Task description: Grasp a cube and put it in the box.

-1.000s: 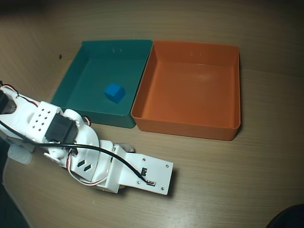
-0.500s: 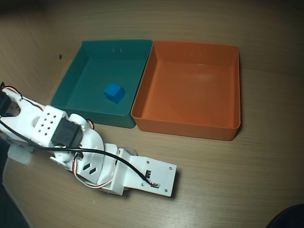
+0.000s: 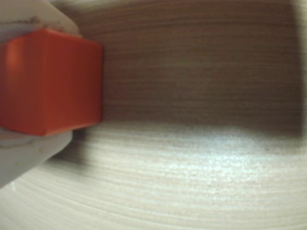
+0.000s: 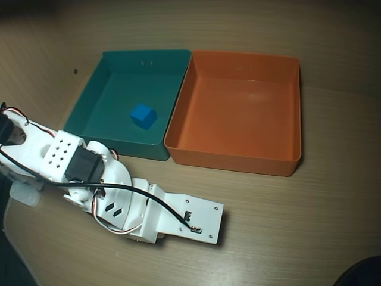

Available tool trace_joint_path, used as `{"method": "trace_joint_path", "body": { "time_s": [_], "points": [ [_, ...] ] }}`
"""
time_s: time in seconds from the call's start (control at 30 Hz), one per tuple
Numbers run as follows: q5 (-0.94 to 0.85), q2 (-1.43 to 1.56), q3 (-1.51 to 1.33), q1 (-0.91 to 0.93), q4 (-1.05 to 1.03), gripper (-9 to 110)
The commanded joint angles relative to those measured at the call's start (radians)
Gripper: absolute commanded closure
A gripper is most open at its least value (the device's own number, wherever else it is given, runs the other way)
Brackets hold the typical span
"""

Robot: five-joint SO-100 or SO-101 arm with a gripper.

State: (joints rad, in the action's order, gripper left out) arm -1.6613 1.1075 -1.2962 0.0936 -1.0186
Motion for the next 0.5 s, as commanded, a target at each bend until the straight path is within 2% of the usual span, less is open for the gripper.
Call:
{"method": "trace_joint_path", "body": {
  "time_s": [0.0, 0.47],
  "points": [
    [0.014, 0.041, 0.052, 0.005, 0.006, 107],
    [0.014, 0.456, 0.043, -0.009, 0.02, 107]
  ]
}}
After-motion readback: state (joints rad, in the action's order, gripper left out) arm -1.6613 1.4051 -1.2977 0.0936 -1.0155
